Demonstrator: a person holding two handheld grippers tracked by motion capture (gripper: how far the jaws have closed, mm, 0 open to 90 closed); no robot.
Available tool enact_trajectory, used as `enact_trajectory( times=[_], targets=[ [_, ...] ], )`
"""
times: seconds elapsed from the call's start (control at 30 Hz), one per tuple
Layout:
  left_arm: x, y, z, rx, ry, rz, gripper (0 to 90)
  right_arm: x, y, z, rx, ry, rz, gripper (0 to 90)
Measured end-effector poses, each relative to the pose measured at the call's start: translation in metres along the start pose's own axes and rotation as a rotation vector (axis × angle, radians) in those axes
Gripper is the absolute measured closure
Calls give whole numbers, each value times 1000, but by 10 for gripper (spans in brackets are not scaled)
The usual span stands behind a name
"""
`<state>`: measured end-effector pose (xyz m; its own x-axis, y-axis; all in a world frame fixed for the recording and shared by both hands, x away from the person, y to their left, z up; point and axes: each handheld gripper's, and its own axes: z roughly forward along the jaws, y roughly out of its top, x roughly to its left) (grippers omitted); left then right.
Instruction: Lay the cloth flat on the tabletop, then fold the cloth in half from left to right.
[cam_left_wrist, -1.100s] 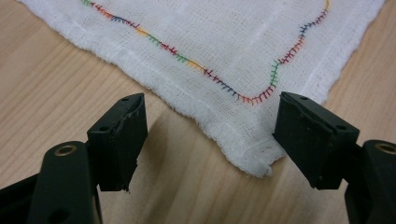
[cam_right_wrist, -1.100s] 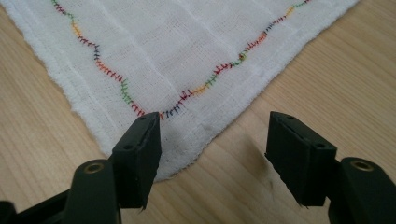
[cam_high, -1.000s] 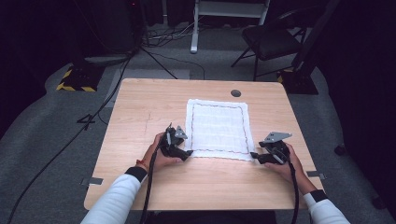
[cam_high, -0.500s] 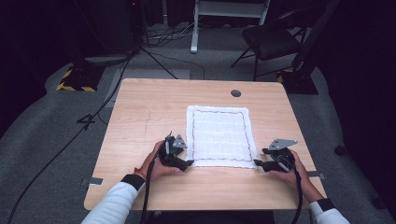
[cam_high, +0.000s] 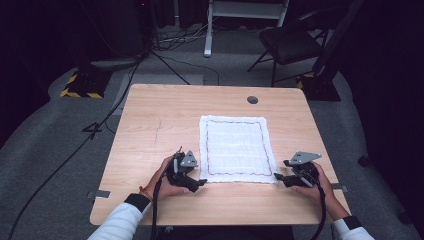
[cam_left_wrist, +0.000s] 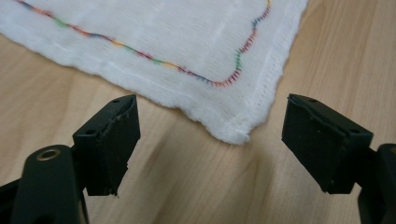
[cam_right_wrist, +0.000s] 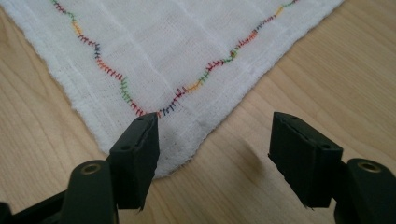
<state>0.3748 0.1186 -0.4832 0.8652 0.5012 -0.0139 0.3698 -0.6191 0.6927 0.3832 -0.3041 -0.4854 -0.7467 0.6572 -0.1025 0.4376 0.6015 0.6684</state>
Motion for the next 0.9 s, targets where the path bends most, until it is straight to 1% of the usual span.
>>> enact_trajectory(
  times=[0.03,0.07,0.1,0.13,0.17,0.23,0.27,0.33,0.37,0.4,0.43,0.47,0.5,0.53,0.6,0.63,0.67,0.73,0.77,0.8,0.83,0.87,0.9],
  targets=[
    [3,0,-1,3,8,1,193,0,3,-3,-24,-5,-1,339],
    [4,0,-2,-2,12,-4,194,0,5,-4,-32,-6,4,339],
    [8,1,-4,-6,29,-7,194,1,6,-5,-44,-5,5,343],
    [8,1,-4,-6,29,-7,195,1,6,-5,-44,-5,5,343],
    [12,1,-6,-29,54,-6,201,1,11,-6,-61,-5,3,348],
    [16,3,-6,-35,59,-15,202,3,16,-6,-83,5,2,356],
    [16,3,-6,-35,59,-15,203,3,16,-6,-83,5,2,356],
    [19,5,-6,-33,93,-2,206,6,22,-4,-96,14,-2,365],
    [22,8,-5,-37,98,-9,206,8,25,-3,-103,15,-6,370],
    [26,10,-5,-47,101,-22,206,14,32,0,-114,26,-26,382],
    [30,12,-6,-57,107,-31,206,14,32,0,-114,26,-26,382],
    [39,16,-6,-65,125,-43,207,20,40,5,-120,45,-39,387],
    [39,16,-6,-65,125,-43,207,20,40,5,-120,45,-39,387],
    [44,18,-5,-77,138,-54,212,28,50,10,-124,60,-63,395],
    [55,22,-2,-77,147,-72,211,36,60,17,-132,82,-87,403],
    [61,24,0,-83,159,-85,211,36,60,17,-132,82,-87,403],
    [66,25,3,-87,160,-107,215,41,65,21,-135,98,-96,403],
    [76,28,8,-89,174,-131,213,51,75,29,-144,121,-121,414],
    [80,30,10,-84,186,-138,216,55,80,32,-148,130,-130,417],
    [84,32,12,-81,188,-143,217,65,89,39,-160,150,-146,427],
    [87,34,14,-82,200,-145,219,70,93,43,-160,158,-156,427],
    [90,37,16,-73,206,-142,219,70,93,43,-160,158,-156,427],
    [93,40,19,-71,211,-149,216,80,99,50,-150,180,-180,435]
  ],
)
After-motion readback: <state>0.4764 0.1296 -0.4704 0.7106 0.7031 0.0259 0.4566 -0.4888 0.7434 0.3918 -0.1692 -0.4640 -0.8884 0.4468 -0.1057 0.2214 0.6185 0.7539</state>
